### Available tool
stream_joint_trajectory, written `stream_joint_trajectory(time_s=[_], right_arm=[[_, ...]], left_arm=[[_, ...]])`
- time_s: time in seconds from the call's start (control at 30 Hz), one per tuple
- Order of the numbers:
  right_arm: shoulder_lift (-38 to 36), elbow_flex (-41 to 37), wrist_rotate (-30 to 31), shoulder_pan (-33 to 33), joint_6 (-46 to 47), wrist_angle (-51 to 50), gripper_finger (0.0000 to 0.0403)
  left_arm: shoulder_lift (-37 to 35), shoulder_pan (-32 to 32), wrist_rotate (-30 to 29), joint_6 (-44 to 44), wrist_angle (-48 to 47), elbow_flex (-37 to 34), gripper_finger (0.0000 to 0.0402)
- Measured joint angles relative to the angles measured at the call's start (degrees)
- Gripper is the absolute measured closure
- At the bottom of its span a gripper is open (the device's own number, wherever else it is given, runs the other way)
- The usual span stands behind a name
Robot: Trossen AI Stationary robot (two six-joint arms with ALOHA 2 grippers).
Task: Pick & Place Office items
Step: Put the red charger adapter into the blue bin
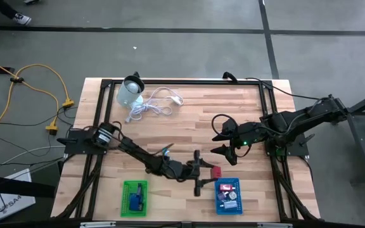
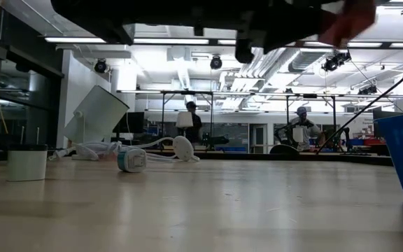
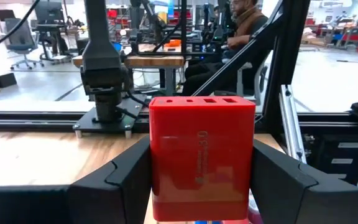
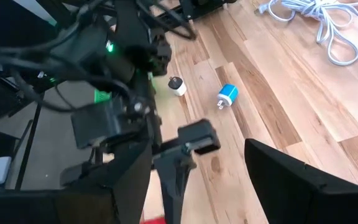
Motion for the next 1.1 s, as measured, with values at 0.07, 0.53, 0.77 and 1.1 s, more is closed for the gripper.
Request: stream_joint_trajectory(time_s=[0.07,0.53,0.77,1.1], right_arm=[[0.0,0.0,0.0,0.0,0.0,0.1,0.0158],[0.0,0.0,0.0,0.0,0.0,0.4,0.0158],[0.0,0.0,0.0,0.0,0.0,0.4,0.0158],[0.0,0.0,0.0,0.0,0.0,0.4,0.0158]], left_arm=[[1.6,-0.5,-0.4,0.0,0.0,1.9,0.019],[3.6,-2.4,-3.6,-0.2,-0.1,4.3,0.019],[3.6,-2.4,-3.6,-0.6,-0.2,4.3,0.019],[3.6,-2.8,-2.6,0.0,-0.2,4.3,0.019]])
